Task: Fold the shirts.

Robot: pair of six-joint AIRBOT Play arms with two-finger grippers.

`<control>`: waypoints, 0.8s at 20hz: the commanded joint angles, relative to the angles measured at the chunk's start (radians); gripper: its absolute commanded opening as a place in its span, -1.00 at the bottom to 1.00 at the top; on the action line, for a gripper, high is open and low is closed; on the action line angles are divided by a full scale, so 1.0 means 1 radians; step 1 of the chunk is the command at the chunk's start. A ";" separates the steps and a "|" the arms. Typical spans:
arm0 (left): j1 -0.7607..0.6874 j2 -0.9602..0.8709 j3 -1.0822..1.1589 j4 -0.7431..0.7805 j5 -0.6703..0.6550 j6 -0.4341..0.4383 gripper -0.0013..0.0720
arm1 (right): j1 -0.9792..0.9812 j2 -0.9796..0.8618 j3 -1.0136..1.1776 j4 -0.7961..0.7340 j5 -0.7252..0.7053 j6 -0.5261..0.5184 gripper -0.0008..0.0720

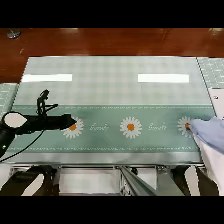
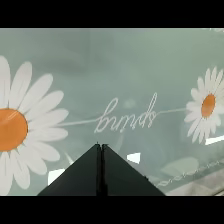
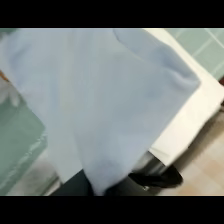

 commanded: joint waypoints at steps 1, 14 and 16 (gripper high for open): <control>0.000 0.000 0.001 -0.013 0.039 -0.002 -0.91 | -0.070 0.119 -0.229 -0.228 -0.019 0.074 0.76; -0.012 -0.252 0.956 0.019 -0.126 0.037 -0.91 | 0.521 -0.483 0.531 0.766 -0.671 -0.030 -0.92; -0.092 -0.329 1.109 0.212 -0.233 -0.058 -0.91 | 0.776 -0.568 0.529 0.561 -0.674 -0.044 -0.92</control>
